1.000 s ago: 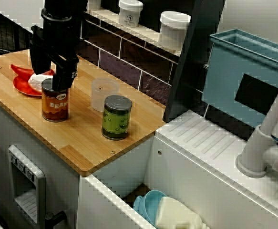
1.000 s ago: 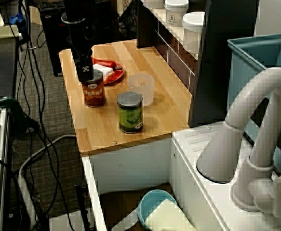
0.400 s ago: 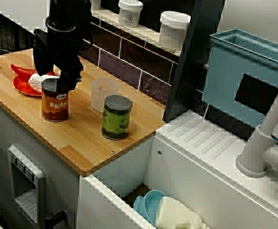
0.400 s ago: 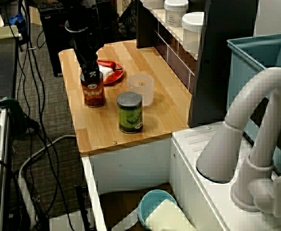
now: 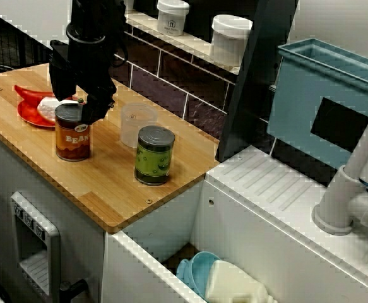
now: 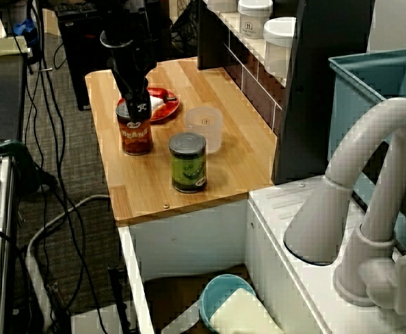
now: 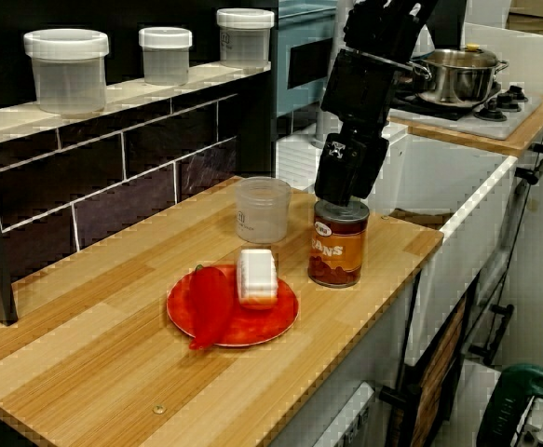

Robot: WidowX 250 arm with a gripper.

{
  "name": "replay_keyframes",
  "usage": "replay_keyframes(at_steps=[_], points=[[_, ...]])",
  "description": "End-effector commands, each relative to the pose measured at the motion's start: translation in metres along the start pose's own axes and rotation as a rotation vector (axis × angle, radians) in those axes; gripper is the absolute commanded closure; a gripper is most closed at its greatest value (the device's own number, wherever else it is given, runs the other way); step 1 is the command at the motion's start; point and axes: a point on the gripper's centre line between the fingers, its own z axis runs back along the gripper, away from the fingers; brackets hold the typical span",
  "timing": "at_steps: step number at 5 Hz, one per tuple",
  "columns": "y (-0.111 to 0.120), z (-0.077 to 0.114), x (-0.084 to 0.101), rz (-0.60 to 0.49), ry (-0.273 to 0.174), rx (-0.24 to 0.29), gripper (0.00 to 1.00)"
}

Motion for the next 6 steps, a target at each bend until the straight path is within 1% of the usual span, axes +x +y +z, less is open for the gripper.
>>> replay_keyframes(at_steps=[1, 2, 4, 5, 6], points=[[-0.009, 0.005, -0.001, -0.004, -0.021, 0.007, 0.0], [-0.008, 0.002, -0.002, -0.009, -0.02, 0.017, 0.0], [0.005, -0.003, 0.001, -0.002, -0.017, 0.035, 0.0], [0.011, -0.003, 0.002, -0.003, -0.025, 0.043, 0.0], [0.016, -0.005, 0.005, -0.007, -0.03, 0.063, 0.0]])
